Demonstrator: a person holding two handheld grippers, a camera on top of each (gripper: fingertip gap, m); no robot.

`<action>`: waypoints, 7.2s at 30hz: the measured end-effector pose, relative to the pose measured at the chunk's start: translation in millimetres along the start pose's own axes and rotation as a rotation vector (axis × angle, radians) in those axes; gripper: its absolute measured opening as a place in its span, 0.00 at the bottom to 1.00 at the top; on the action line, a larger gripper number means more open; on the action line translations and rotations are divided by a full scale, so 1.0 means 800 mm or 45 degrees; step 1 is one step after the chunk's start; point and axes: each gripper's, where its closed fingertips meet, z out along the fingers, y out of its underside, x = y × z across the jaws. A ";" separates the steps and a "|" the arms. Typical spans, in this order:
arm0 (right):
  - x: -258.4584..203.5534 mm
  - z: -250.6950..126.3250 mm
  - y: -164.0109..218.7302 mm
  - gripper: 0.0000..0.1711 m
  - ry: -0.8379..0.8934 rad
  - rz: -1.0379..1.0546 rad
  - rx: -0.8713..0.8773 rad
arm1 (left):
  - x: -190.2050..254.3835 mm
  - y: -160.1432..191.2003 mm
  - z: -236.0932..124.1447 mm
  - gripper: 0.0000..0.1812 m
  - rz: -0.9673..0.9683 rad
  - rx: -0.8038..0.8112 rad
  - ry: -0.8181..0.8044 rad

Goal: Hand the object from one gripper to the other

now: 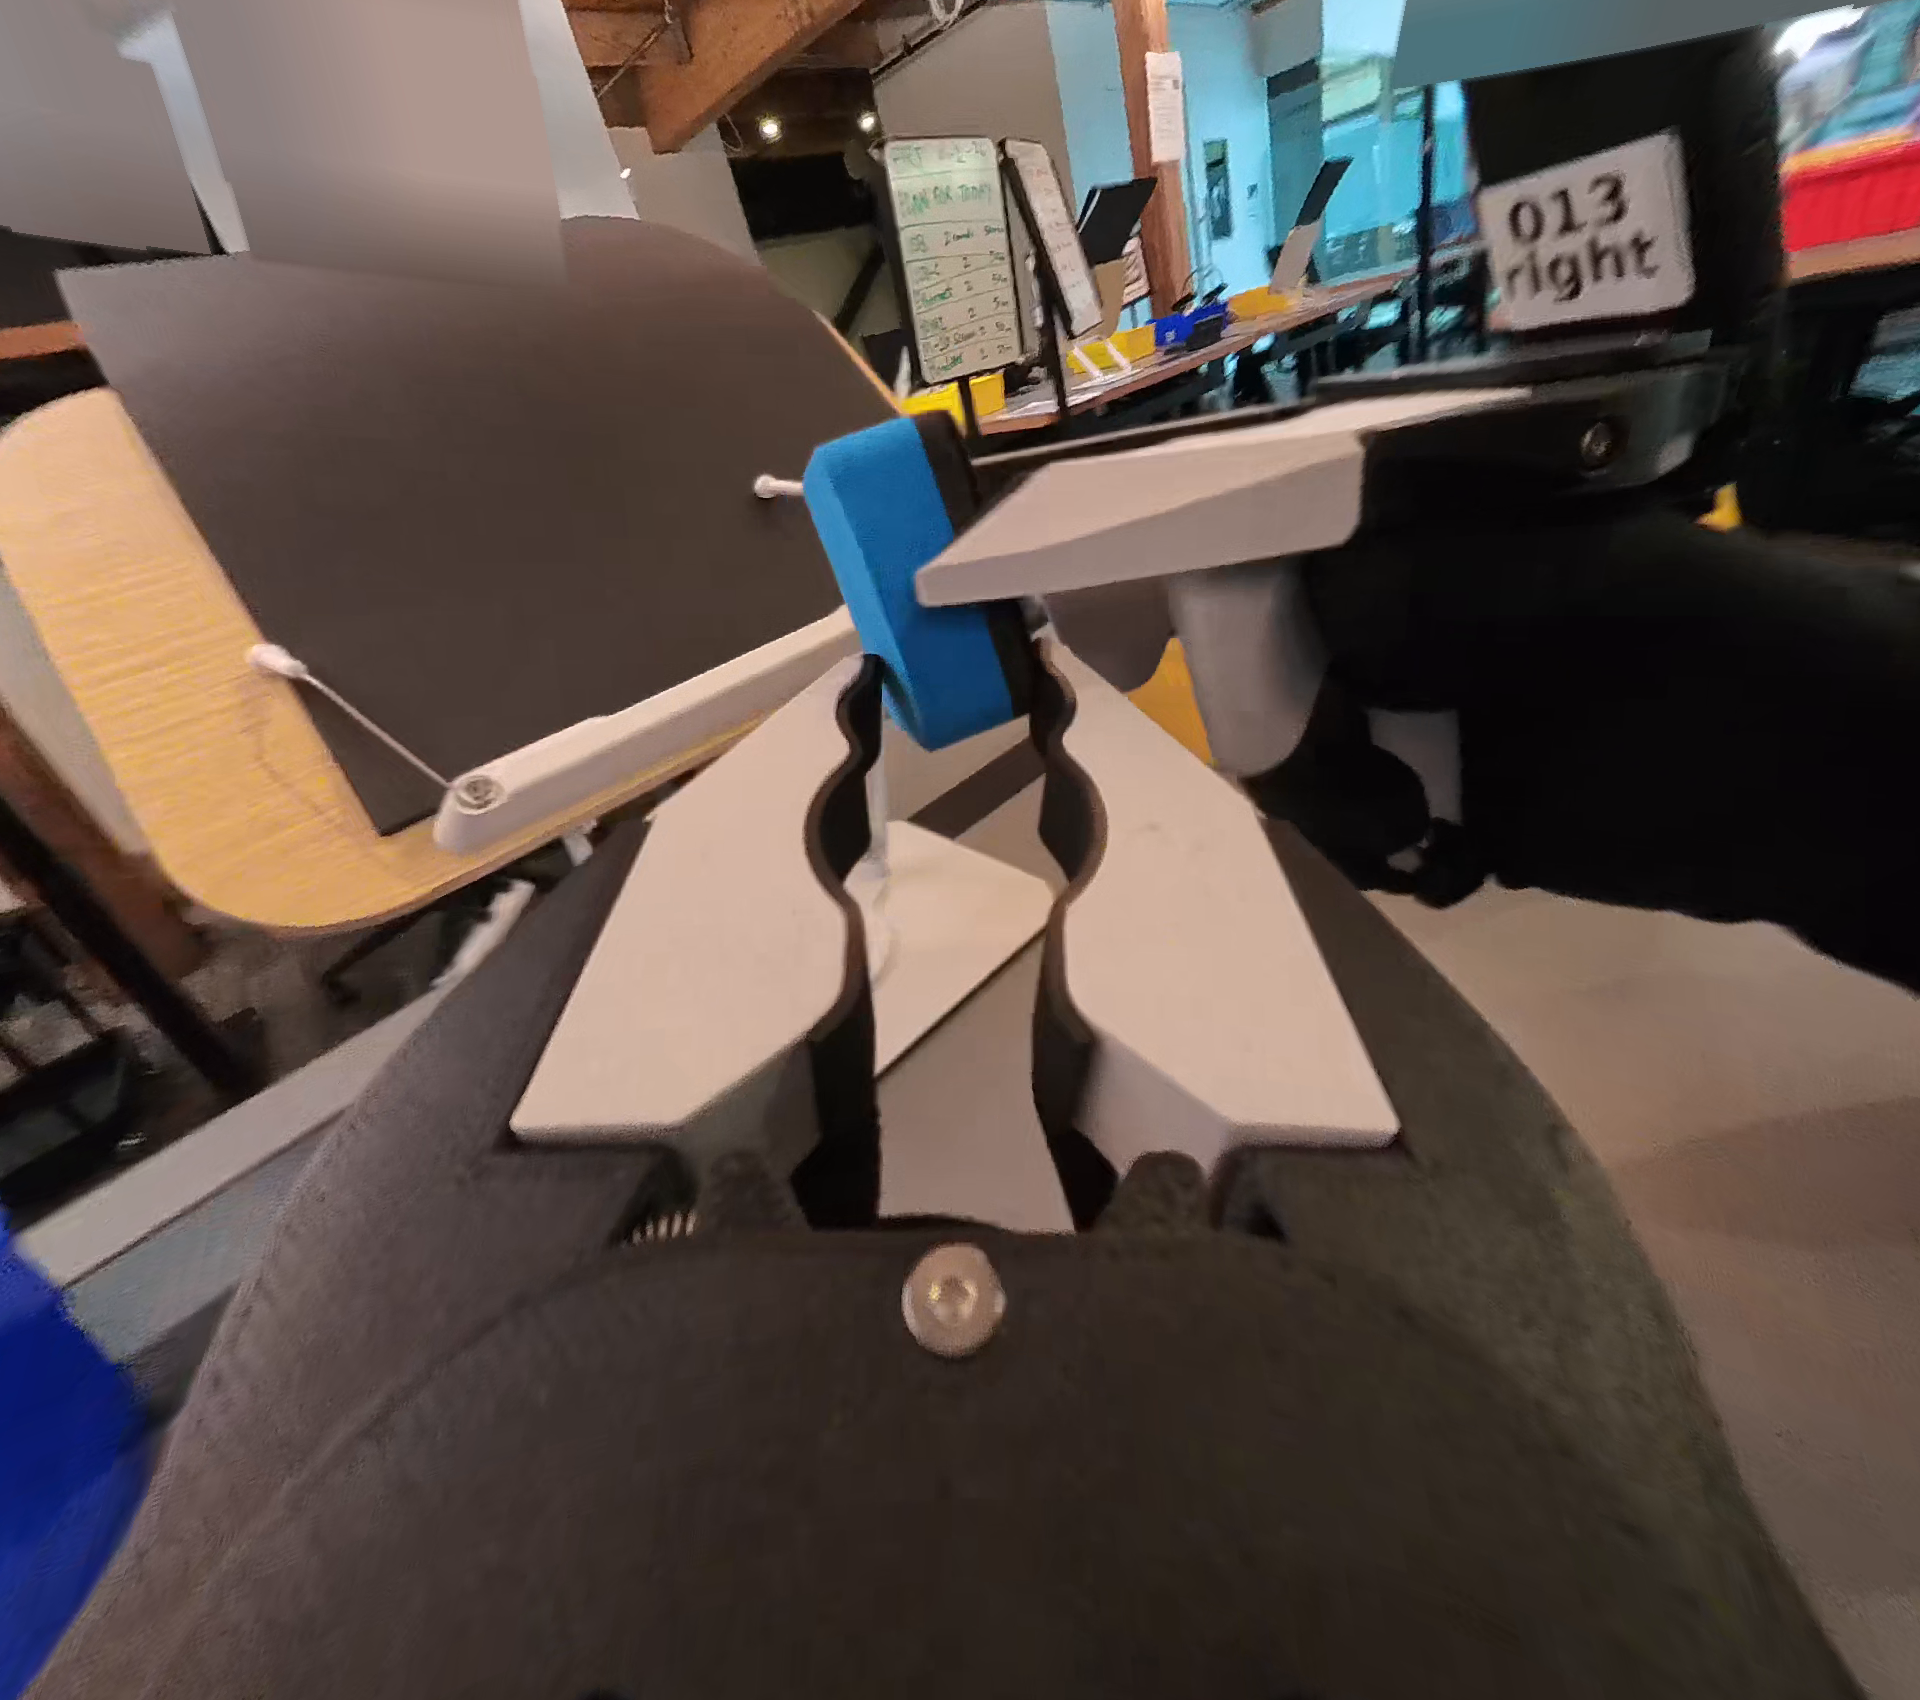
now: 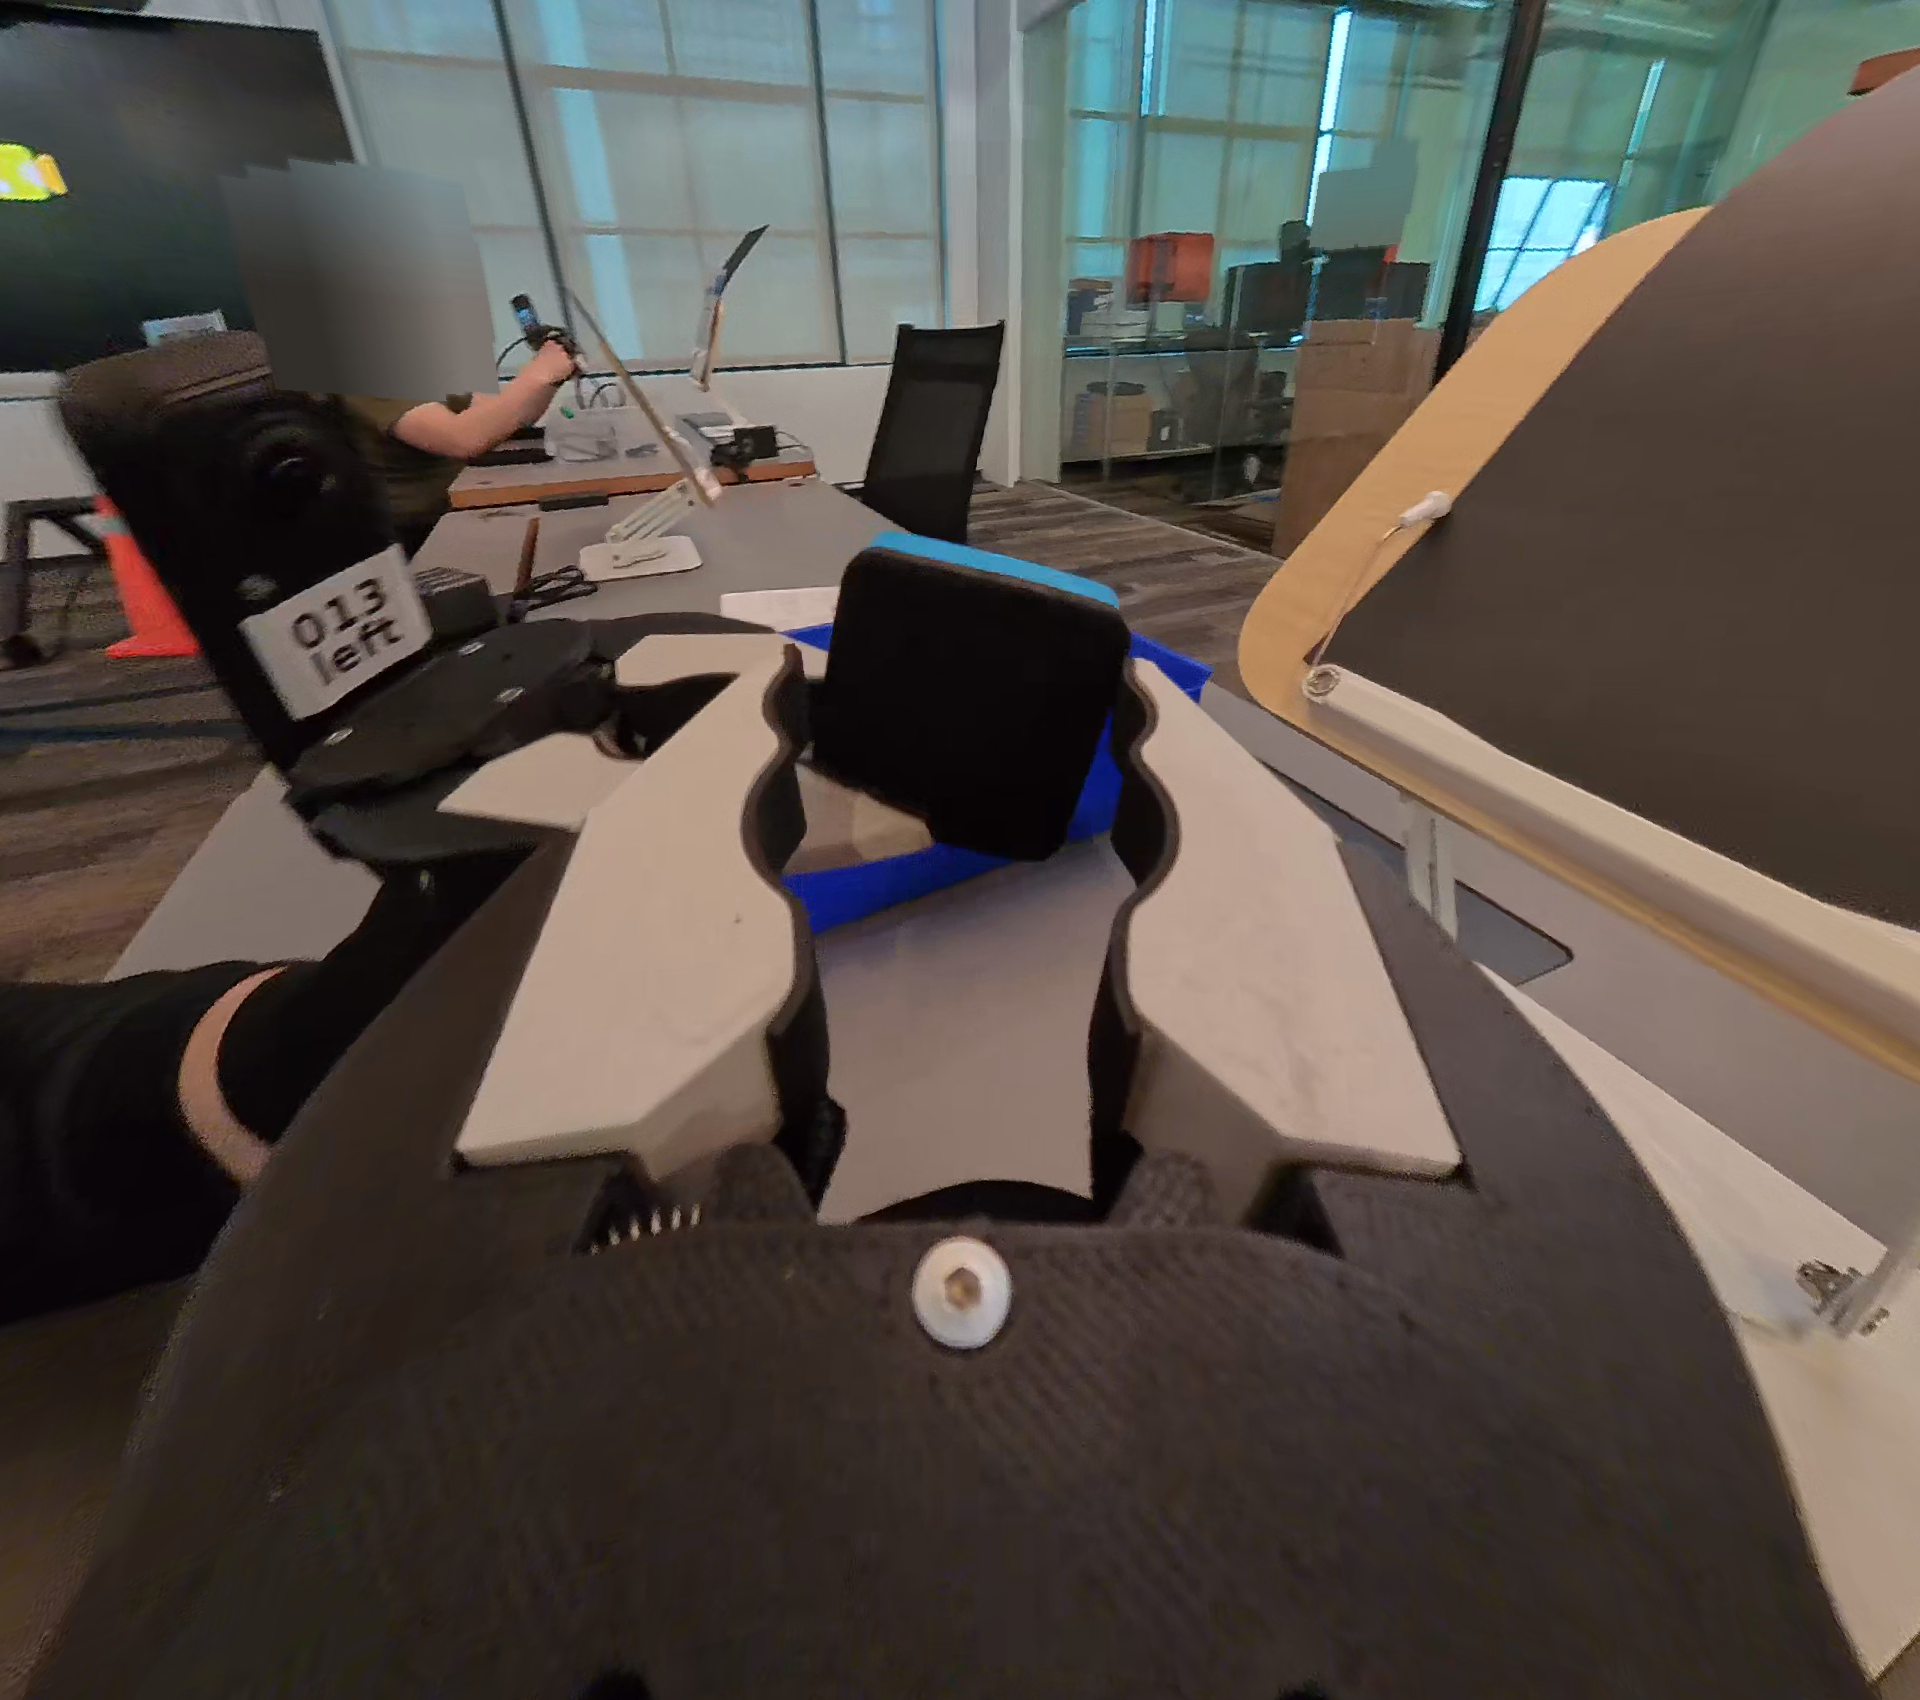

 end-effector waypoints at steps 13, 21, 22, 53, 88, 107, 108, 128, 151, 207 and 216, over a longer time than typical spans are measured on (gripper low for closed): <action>-0.006 -0.028 -0.021 0.30 -0.333 0.116 0.033 | 0.005 -0.037 -0.030 0.13 -0.807 0.334 0.655; -0.035 -0.029 -0.010 0.13 -0.584 0.334 0.004 | 0.038 -0.031 -0.033 0.13 -0.687 0.303 0.806; -0.035 -0.029 -0.010 0.13 -0.584 0.340 -0.003 | 0.038 -0.031 -0.034 0.13 -0.689 0.304 0.810; 0.042 -0.015 0.020 0.28 -0.330 1.096 0.005 | -0.013 0.013 0.025 0.13 1.604 -0.250 -0.214; 0.018 -0.019 0.084 0.11 0.101 -1.428 -0.722 | -0.003 0.067 -0.003 0.13 0.862 -0.969 0.475; 0.034 -0.044 0.027 0.11 -0.358 0.558 -0.231 | -0.011 0.021 0.014 0.38 1.615 -0.306 -0.146; 0.030 -0.044 0.029 0.11 -0.410 0.640 -0.233 | -0.012 0.023 0.016 0.37 1.631 -0.313 -0.149; 0.022 -0.034 0.041 0.38 -0.460 0.739 -0.232 | -0.004 0.026 0.014 0.13 1.506 -0.380 0.026; -0.015 -0.023 0.037 0.53 -0.474 0.290 -0.243 | 0.028 0.016 0.005 0.13 1.039 -0.313 0.307; 0.032 0.004 0.080 0.43 0.438 -1.517 -0.712 | 0.018 0.058 0.029 0.42 -0.503 -0.363 0.360; 0.027 0.006 0.080 0.45 0.398 -1.500 -0.682 | 0.019 0.056 0.025 0.40 -0.518 -0.353 0.377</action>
